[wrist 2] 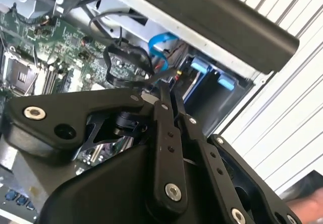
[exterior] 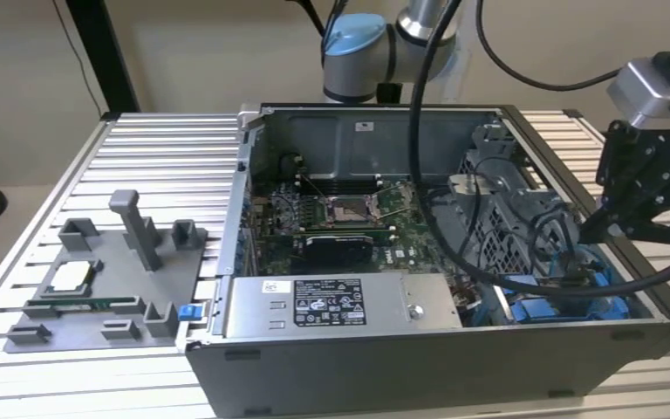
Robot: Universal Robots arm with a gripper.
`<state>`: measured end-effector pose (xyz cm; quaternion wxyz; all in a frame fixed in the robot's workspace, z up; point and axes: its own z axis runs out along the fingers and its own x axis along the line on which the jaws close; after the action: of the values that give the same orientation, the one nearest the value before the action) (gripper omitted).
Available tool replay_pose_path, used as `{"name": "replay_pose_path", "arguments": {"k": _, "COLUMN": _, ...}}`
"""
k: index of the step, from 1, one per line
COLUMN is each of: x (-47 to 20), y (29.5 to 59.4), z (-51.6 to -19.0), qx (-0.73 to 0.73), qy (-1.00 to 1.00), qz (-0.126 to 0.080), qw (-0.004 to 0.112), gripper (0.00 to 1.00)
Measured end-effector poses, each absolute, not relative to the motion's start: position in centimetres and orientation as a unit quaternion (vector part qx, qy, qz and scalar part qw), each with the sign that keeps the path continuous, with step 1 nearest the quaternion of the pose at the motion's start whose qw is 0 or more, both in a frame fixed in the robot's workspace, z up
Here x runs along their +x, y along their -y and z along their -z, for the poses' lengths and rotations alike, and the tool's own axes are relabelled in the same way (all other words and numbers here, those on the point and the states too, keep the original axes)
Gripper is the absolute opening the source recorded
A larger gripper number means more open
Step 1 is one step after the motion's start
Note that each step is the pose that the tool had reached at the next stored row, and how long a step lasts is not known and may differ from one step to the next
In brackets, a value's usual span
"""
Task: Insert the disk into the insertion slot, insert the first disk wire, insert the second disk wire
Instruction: 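Insert the second disk wire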
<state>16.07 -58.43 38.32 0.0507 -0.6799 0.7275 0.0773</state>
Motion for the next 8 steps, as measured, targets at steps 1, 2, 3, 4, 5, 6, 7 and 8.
{"name": "replay_pose_path", "arguments": {"k": 1, "x": 15.7, "y": 58.5, "z": -38.3, "qx": -0.68, "qy": -0.727, "qz": -0.077, "qw": 0.051, "gripper": 0.0}}
{"name": "replay_pose_path", "arguments": {"k": 2, "x": 15.3, "y": 58.5, "z": -38.3, "qx": -0.68, "qy": -0.727, "qz": -0.077, "qw": 0.051, "gripper": 0.0}}
{"name": "replay_pose_path", "arguments": {"k": 3, "x": 15.0, "y": 58.6, "z": -38.3, "qx": -0.68, "qy": -0.727, "qz": -0.077, "qw": 0.051, "gripper": 0.0}}
{"name": "replay_pose_path", "arguments": {"k": 4, "x": 14.6, "y": 58.6, "z": -38.3, "qx": -0.681, "qy": -0.727, "qz": -0.077, "qw": 0.051, "gripper": 0.0}}
{"name": "replay_pose_path", "arguments": {"k": 5, "x": 14.3, "y": 58.7, "z": -38.3, "qx": -0.681, "qy": -0.726, "qz": -0.076, "qw": 0.052, "gripper": 0.0}}
{"name": "replay_pose_path", "arguments": {"k": 6, "x": 14.0, "y": 58.7, "z": -38.3, "qx": -0.682, "qy": -0.726, "qz": -0.076, "qw": 0.052, "gripper": 0.0}}
{"name": "replay_pose_path", "arguments": {"k": 7, "x": 13.8, "y": 58.8, "z": -38.4, "qx": -0.682, "qy": -0.725, "qz": -0.076, "qw": 0.052, "gripper": 0.0}}
{"name": "replay_pose_path", "arguments": {"k": 8, "x": 13.7, "y": 58.9, "z": -38.4, "qx": -0.683, "qy": -0.724, "qz": -0.076, "qw": 0.052, "gripper": 0.0}}
